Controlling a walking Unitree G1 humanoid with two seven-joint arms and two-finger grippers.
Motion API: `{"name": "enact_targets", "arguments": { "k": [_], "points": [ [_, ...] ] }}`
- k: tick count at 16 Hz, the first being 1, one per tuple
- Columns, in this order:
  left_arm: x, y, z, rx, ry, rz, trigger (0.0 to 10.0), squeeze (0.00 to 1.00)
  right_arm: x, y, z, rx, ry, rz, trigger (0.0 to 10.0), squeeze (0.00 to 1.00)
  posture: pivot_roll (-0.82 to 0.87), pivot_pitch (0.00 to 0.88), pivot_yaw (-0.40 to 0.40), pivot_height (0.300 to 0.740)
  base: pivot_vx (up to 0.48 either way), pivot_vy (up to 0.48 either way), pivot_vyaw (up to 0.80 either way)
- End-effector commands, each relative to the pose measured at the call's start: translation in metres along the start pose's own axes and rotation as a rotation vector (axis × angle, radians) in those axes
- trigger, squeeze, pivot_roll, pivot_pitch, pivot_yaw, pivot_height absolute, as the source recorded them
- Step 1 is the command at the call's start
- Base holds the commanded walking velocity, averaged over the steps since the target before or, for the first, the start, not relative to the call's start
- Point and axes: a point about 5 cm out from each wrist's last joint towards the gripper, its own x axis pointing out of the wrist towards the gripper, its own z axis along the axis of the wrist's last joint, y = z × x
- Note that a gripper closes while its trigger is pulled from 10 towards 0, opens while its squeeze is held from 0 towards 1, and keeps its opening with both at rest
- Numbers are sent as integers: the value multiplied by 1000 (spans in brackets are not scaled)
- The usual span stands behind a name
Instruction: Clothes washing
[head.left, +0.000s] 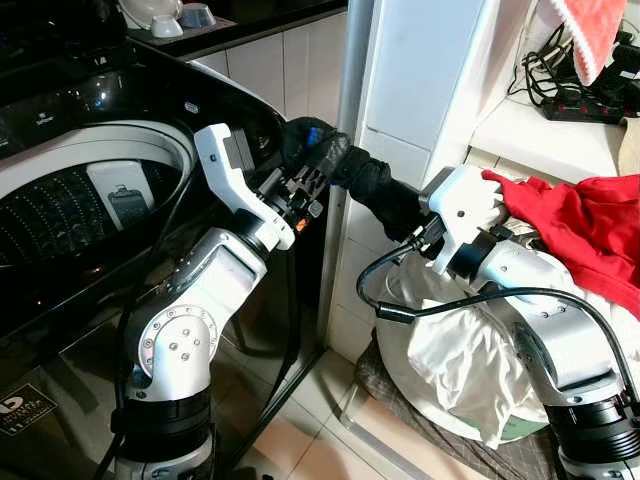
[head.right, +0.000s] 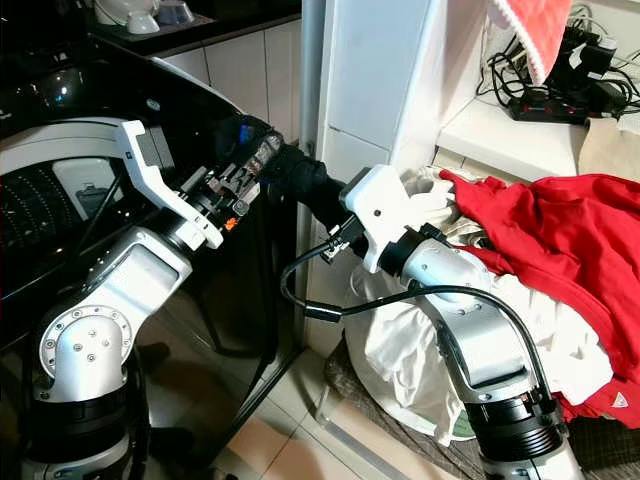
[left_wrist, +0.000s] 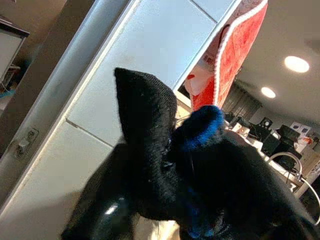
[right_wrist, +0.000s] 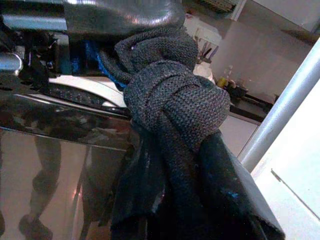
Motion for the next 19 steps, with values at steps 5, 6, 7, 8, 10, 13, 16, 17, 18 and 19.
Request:
{"name": "enact_targets", "arguments": {
  "k": [5,6,7,8,10,13,16,17,18,19],
  "points": [
    [-1,-4,0,-10,10,-41,0,0,0,-3,4,-27,-22,-6,0,0,-11,0,-17,740,0,0,0],
    [-1,-4,0,-10,8,-40,0,0,0,-3,4,-28,-21,-7,0,0,-11,0,-17,740,0,0,0],
    [-1,-3,1,-9,5,-38,0,0,0,-3,4,-29,-23,-10,0,0,-10,0,-18,740,0,0,0],
    [-1,-2,1,-8,4,-36,0,0,1,-4,4,-28,-24,-11,78,0,-10,0,-18,740,0,0,0],
    [-1,0,3,-1,-2,-25,0,0,1,-4,4,-27,-26,-13,8510,0,-7,0,-17,740,0,0,0],
    [0,5,6,9,-16,7,0,0,2,-5,5,-30,-28,-19,10000,0,-5,0,-17,740,0,0,0],
    [1,11,11,19,-34,37,0,0,3,-4,5,-13,-33,-7,10000,1000,-4,0,-14,740,0,0,0],
    [1,12,13,24,-40,42,0,0,3,-3,5,-6,-34,0,10000,1000,-4,0,-14,740,0,0,0],
    [2,15,17,33,-51,52,0,0,3,-3,5,-2,-37,6,10000,1000,-4,0,-11,740,0,0,0],
    [4,20,24,64,-69,74,0,0,3,-2,6,-3,-35,11,10000,1000,-4,0,-11,740,0,0,0]
  ]
}}
